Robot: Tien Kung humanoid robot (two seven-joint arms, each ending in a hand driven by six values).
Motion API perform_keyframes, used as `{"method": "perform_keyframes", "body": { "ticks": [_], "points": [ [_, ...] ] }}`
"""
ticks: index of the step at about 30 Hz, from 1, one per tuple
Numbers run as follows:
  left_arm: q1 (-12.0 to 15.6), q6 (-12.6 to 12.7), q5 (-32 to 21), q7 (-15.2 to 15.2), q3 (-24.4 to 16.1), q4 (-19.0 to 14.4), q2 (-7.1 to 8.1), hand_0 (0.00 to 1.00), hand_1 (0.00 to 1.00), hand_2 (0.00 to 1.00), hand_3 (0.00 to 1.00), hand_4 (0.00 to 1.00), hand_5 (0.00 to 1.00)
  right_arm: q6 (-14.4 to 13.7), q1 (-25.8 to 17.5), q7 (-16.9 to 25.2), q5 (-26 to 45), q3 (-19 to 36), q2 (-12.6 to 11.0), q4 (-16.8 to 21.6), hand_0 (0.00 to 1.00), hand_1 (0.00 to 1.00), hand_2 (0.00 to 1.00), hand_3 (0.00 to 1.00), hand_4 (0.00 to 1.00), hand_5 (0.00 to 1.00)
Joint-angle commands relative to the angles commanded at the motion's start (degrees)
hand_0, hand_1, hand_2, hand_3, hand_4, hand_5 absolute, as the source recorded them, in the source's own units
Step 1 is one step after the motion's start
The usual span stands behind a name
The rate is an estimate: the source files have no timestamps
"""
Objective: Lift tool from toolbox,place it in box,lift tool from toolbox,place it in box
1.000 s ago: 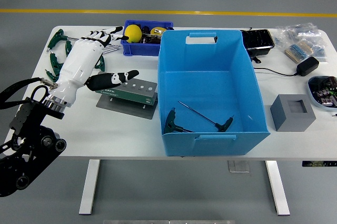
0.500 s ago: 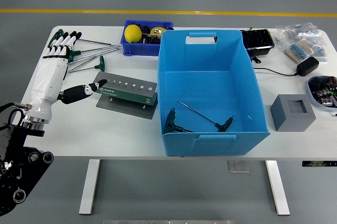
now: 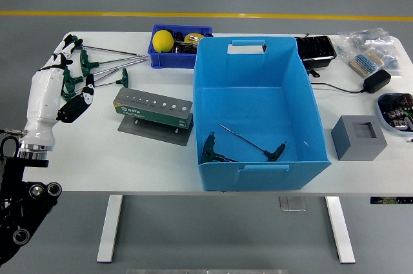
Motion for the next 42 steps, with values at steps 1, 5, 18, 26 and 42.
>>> {"method": "perform_keyframes", "body": {
  "ticks": [1, 5, 18, 26, 42],
  "points": [
    [0.0, 0.0, -0.7, -0.1, 0.0, 0.1, -0.02, 0.586, 0.781, 0.922, 0.853, 0.002, 0.002, 0.0, 0.0, 0.0, -0.1, 0.0, 0.0, 0.0, 0.666, 0.629, 0.703, 0.569, 0.824, 0.730],
    [0.2, 0.0, -2.5, 0.0, 0.2, 0.3, -0.03, 0.563, 0.673, 0.877, 0.764, 0.002, 0.002, 0.0, 0.1, 0.0, -0.1, 0.0, 0.0, 0.0, 0.666, 0.629, 0.702, 0.568, 0.823, 0.729],
    [-0.1, 0.0, -2.6, 0.4, -0.1, 0.7, -0.01, 0.571, 0.650, 0.868, 0.705, 0.002, 0.002, 0.0, 0.2, 0.0, -0.2, 0.1, -0.1, 0.1, 0.665, 0.629, 0.702, 0.569, 0.825, 0.730],
    [0.0, 0.0, -2.8, 1.6, 0.2, 1.1, 0.04, 0.733, 0.750, 0.868, 0.798, 0.790, 0.210, 0.0, 0.3, -0.1, -0.4, 0.1, 0.0, 0.1, 0.665, 0.630, 0.703, 0.569, 0.825, 0.730],
    [0.0, 0.0, -8.6, 4.8, 0.8, 1.5, -0.05, 0.592, 0.724, 0.998, 0.998, 0.998, 0.590, -0.1, 0.3, -0.1, -0.5, 0.2, 0.0, 0.1, 0.665, 0.632, 0.705, 0.569, 0.826, 0.732]
  ]
}}
